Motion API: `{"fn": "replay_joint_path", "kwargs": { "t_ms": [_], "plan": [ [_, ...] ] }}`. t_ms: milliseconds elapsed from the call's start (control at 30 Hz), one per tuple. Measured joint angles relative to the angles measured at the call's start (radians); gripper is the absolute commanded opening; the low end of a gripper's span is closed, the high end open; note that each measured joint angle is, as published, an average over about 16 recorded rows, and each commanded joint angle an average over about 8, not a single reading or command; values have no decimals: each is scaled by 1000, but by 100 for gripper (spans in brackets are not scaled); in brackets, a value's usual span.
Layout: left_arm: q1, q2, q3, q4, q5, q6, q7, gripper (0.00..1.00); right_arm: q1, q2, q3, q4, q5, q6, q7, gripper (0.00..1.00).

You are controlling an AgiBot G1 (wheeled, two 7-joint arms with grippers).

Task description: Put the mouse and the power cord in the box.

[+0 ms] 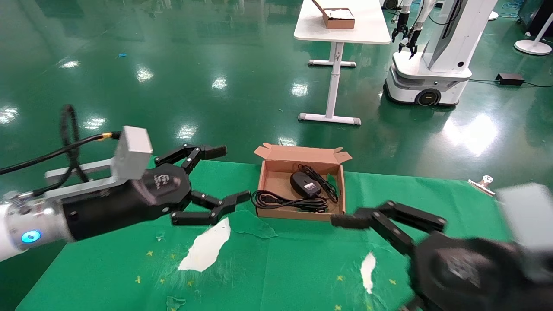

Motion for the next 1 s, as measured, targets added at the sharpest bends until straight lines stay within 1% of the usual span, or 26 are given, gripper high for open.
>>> {"fn": "replay_joint_path", "kwargs": {
  "t_ms": [200, 633, 767, 1000],
  "plan": [
    [67, -60, -70, -103, -35, 79, -66, 100, -18, 23, 21, 25, 30, -23, 6, 100],
    [204, -182, -214, -313, -106, 241, -199, 100, -20, 25, 22, 27, 33, -25, 6, 100],
    [231, -206, -243, -355, -120, 273, -224, 100, -20, 25, 22, 27, 34, -26, 6, 100],
    [252, -224, -264, -386, -131, 297, -241, 100, -21, 27, 23, 28, 36, -27, 6, 100]
  ]
}}
